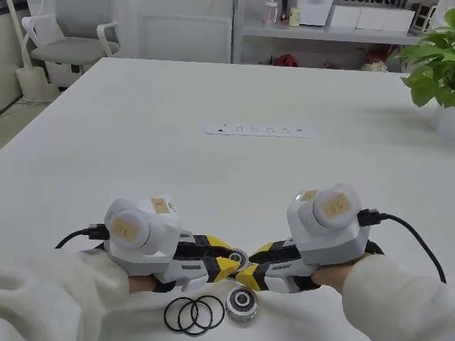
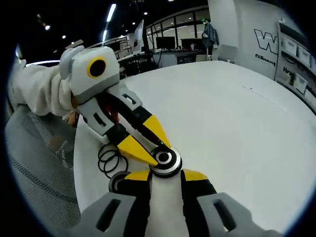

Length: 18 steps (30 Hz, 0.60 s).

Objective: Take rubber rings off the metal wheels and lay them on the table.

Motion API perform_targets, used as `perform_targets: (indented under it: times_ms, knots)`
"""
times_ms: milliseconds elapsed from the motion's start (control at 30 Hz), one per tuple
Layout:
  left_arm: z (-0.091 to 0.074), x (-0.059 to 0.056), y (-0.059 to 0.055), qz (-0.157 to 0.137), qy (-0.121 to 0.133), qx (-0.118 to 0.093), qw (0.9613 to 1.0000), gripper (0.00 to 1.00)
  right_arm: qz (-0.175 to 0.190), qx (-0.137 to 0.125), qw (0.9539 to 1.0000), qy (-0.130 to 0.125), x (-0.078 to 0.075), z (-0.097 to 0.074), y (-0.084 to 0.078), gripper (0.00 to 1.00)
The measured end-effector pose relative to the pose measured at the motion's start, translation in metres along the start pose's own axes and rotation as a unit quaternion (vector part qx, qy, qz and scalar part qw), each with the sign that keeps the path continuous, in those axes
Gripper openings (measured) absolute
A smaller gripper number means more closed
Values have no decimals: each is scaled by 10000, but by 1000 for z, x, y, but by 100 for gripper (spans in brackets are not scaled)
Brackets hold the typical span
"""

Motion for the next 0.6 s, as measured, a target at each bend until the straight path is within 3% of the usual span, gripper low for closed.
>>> perform_targets:
  times_ms: [233,600]
  knots:
    - [0,0,0,-14,0,-6,10000,13,214,-175,9996,61,1,2,-1,23]
    - [0,0,0,-44,8,-1,10000,13,154,-109,9998,102,2,0,-1,18]
Point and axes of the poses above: the centre of the closed fingertips' face, and the gripper's own axes: z roughly forward along the fingers, x roughly to its left, y roughly out of its top, the point moved 1 cm from there along -z, roughly backward along the fingers, and after that the axes turned 14 degrees about y, right-handed, at the moved point
